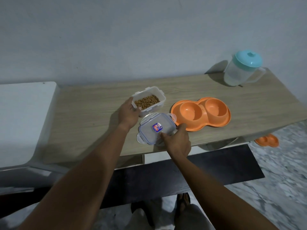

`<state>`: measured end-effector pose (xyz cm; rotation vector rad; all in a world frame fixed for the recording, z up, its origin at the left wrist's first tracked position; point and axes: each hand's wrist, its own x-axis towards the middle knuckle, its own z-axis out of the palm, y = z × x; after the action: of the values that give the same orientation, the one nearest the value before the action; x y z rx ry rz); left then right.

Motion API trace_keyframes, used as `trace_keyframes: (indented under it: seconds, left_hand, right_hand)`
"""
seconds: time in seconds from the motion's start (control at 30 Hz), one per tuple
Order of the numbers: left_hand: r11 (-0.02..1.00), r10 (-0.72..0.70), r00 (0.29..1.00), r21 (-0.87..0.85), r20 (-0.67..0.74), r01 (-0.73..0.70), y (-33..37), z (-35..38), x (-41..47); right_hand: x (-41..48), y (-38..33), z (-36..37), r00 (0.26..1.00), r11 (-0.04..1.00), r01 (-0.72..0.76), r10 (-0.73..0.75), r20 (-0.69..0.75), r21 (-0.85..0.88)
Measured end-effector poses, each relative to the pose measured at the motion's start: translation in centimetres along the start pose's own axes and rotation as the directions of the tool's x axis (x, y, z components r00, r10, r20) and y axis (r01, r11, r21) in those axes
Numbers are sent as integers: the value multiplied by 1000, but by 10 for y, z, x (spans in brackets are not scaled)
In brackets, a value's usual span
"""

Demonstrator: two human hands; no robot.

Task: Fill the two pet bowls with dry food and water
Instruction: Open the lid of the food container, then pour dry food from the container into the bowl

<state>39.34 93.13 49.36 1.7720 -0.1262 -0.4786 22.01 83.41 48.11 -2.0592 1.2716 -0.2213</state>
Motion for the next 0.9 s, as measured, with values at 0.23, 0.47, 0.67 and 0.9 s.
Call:
trace_keyframes:
  seconds: [0.23, 0.47, 0.67, 0.9]
  left_hand:
    - [710, 51, 994, 704, -98, 33, -22, -7, -49]
    - [655, -13, 999, 755, 48, -28, -49, -9, -62]
    - [671, -67, 997, 741, 31, 22, -42, -6, -58]
    - [589, 84, 996, 807, -12, -40, -25, 33, -74]
  right_hand:
    - [40, -61, 11, 985, 922, -93, 30, 170, 376]
    - [59, -93, 34, 960, 873, -194, 75, 269, 448]
    - [71, -105, 22, 974, 846, -163, 56, 219, 507]
    - [91, -75, -51, 989, 823, -83, -3, 151, 561]
